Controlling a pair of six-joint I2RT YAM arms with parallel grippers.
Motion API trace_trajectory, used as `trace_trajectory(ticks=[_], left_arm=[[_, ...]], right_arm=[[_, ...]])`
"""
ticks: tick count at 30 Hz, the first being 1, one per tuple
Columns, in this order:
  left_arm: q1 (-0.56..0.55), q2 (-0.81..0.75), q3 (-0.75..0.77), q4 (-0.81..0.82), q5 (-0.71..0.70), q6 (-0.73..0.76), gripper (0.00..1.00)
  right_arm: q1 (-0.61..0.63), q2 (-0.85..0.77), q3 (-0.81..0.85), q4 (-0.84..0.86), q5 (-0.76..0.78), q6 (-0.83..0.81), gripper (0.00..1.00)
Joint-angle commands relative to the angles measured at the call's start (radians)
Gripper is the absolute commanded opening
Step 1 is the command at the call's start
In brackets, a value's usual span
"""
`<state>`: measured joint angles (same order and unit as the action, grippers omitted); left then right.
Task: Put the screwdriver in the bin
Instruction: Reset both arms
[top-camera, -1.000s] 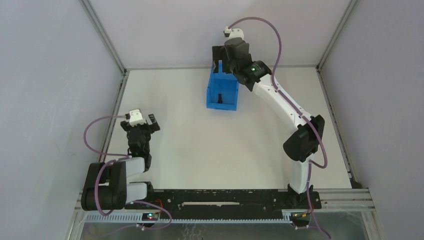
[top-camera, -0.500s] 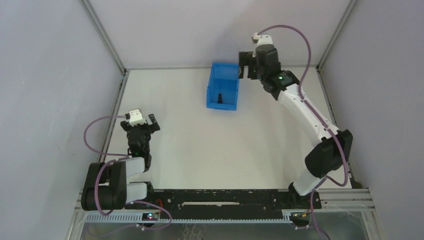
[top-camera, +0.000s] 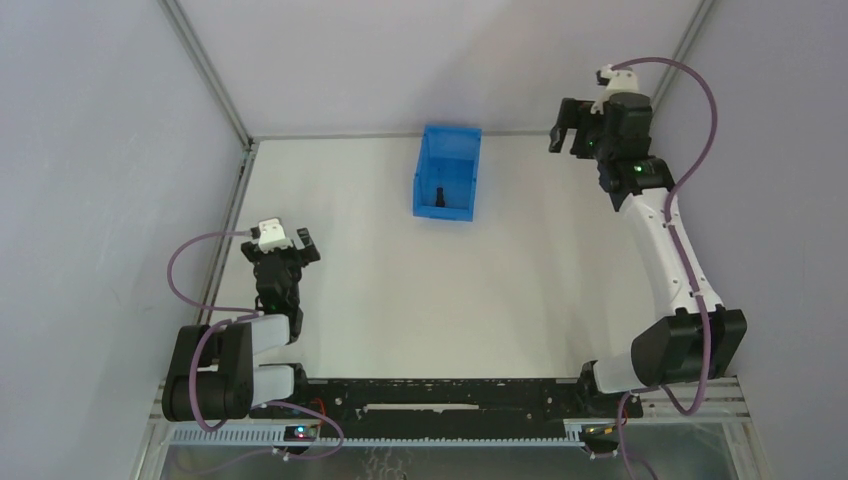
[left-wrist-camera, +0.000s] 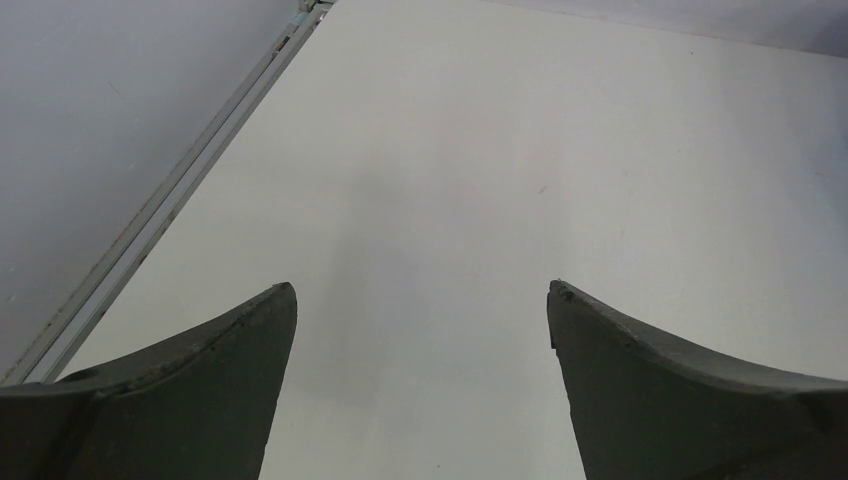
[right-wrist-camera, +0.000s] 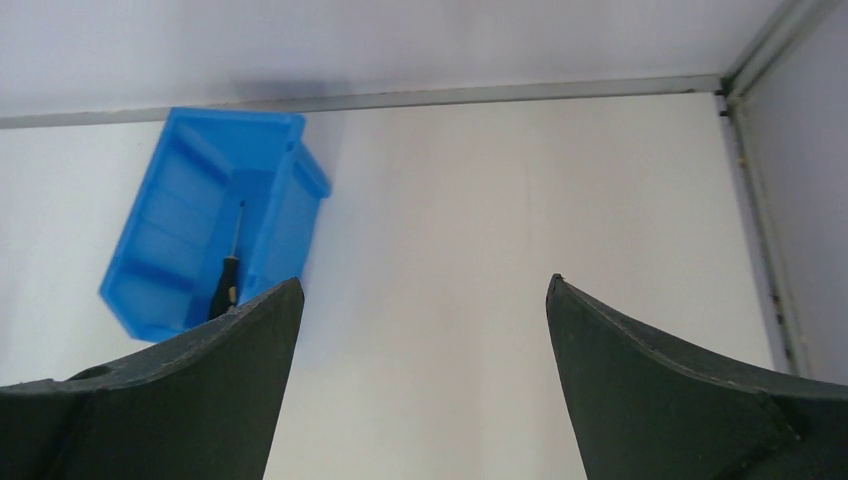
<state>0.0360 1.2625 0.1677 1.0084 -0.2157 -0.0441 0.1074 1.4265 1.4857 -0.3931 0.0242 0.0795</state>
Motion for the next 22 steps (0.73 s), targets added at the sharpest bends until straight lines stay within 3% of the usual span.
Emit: trace_trajectory(ticks=[1, 7, 22], left_arm=[[0.005, -0.007, 0.029, 0.035, -0.012, 0.020, 1.00], [0.005, -0.006, 0.030, 0.035, -0.012, 0.020, 1.00], [0.005, -0.006, 0.029, 0.035, -0.012, 0.020, 1.00]], right_arm=[[-0.050, -0.039, -0.018, -0.008, -0.054, -0.059, 1.00], [-0.051, -0.011, 0.010, -0.035, 0.015, -0.078, 1.00], [-0.042, -0.002, 0.016, -0.024, 0.005, -0.078, 1.00]])
